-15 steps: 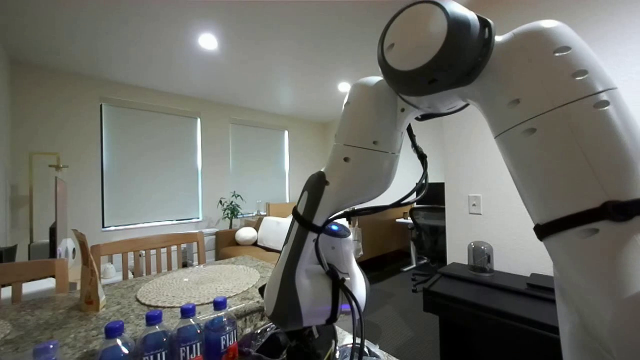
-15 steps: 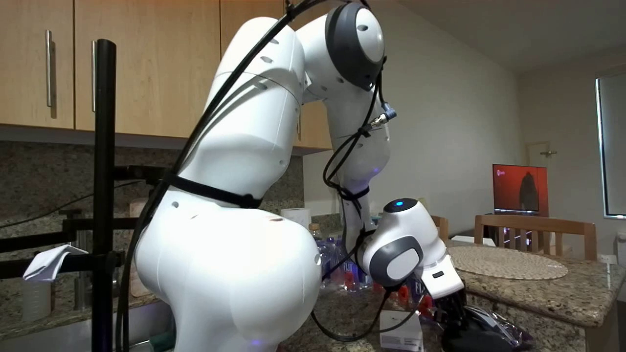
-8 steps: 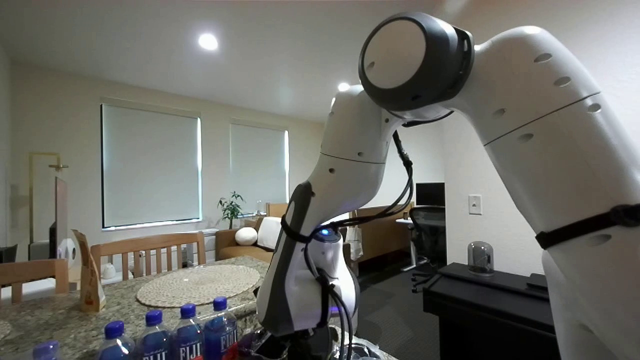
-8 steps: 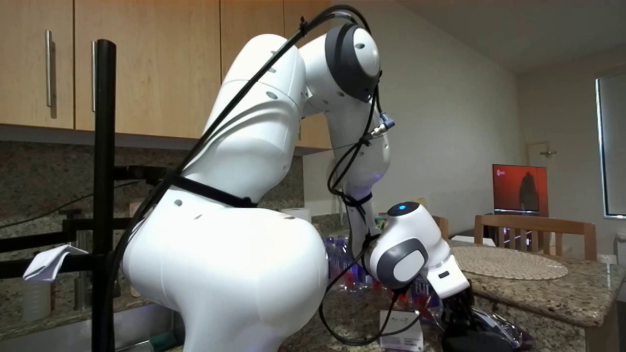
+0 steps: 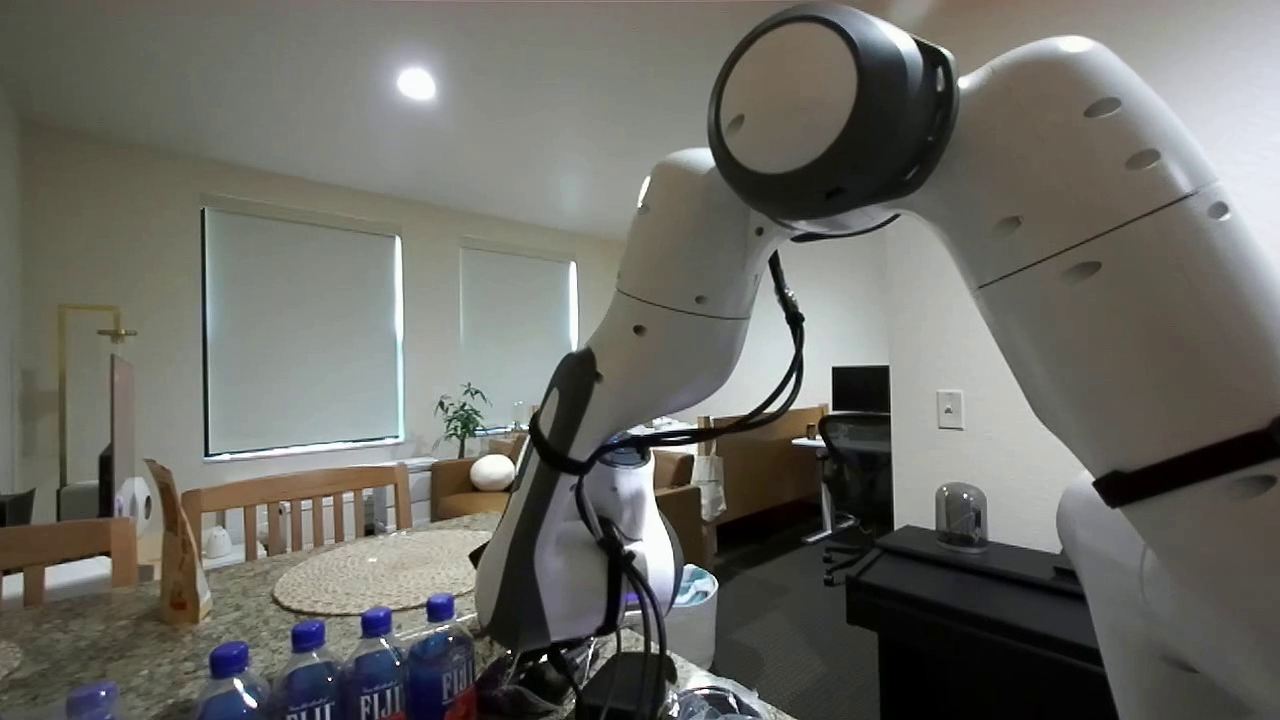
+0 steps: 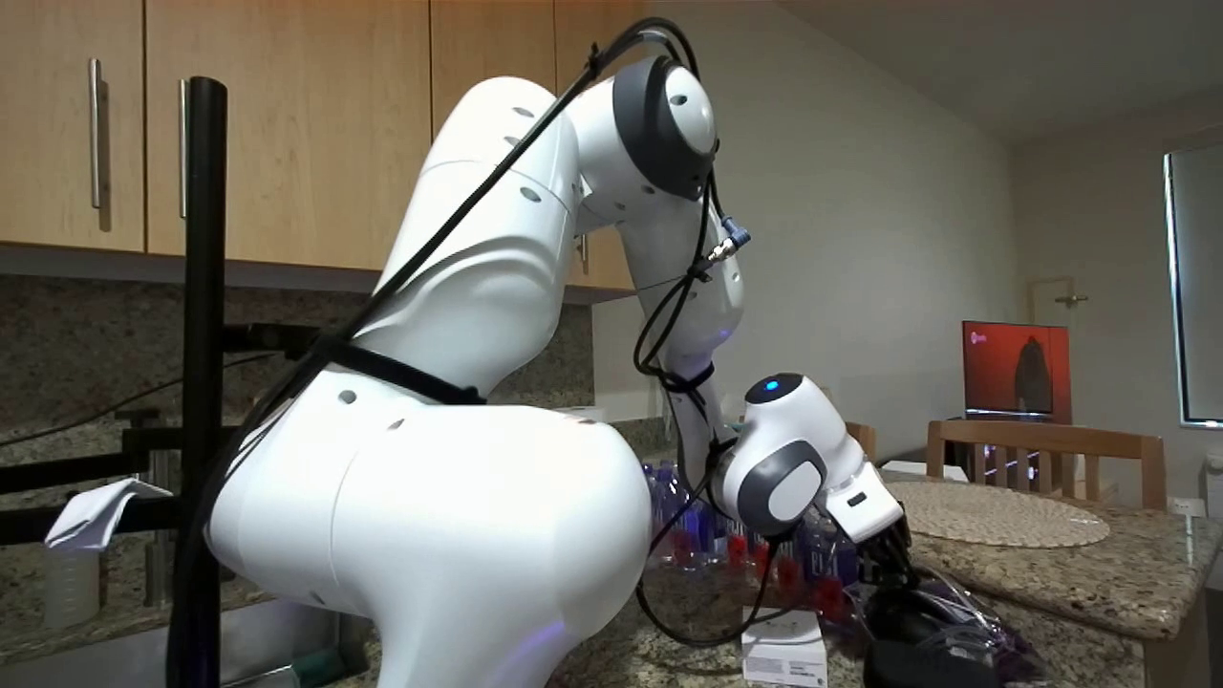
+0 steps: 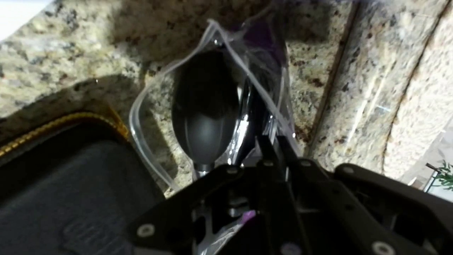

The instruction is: Remove the black object from the purse and put it on the counter

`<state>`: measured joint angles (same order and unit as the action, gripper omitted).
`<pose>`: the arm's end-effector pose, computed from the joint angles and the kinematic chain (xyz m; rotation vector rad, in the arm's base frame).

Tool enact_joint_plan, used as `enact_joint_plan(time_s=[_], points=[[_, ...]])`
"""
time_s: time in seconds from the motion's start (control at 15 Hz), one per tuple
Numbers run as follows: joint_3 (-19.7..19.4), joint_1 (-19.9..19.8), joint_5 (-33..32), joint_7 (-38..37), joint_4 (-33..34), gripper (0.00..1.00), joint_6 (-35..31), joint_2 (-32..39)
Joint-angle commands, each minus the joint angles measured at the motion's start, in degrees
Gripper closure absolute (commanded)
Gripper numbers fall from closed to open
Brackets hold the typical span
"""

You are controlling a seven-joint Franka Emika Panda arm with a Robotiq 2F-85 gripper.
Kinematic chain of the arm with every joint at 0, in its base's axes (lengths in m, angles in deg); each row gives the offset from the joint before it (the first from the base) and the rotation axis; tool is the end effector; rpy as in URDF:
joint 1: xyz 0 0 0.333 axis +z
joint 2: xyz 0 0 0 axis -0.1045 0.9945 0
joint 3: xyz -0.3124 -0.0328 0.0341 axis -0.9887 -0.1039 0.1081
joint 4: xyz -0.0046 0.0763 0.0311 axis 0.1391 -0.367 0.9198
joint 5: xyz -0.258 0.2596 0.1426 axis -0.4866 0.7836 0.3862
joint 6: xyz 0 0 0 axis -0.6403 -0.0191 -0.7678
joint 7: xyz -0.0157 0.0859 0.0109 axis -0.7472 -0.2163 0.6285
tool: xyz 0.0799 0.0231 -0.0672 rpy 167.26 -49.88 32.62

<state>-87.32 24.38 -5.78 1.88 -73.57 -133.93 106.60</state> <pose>0.5306 0.0383 0.2424 -1.9138 1.8414 -0.8247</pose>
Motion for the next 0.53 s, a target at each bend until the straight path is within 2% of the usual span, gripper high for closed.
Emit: enact_joint_plan(time_s=[0.0,0.4,0.47], points=[[3.55,-2.71,-2.89,-1.72,-0.95,0.92,0.01,-0.56],[10.35,-9.11,-5.88,-2.21,-1.97,0.92,0.03,-0.28],[13.62,-11.82,-2.83,1.22,-1.77,0.91,0.03,-0.36]])
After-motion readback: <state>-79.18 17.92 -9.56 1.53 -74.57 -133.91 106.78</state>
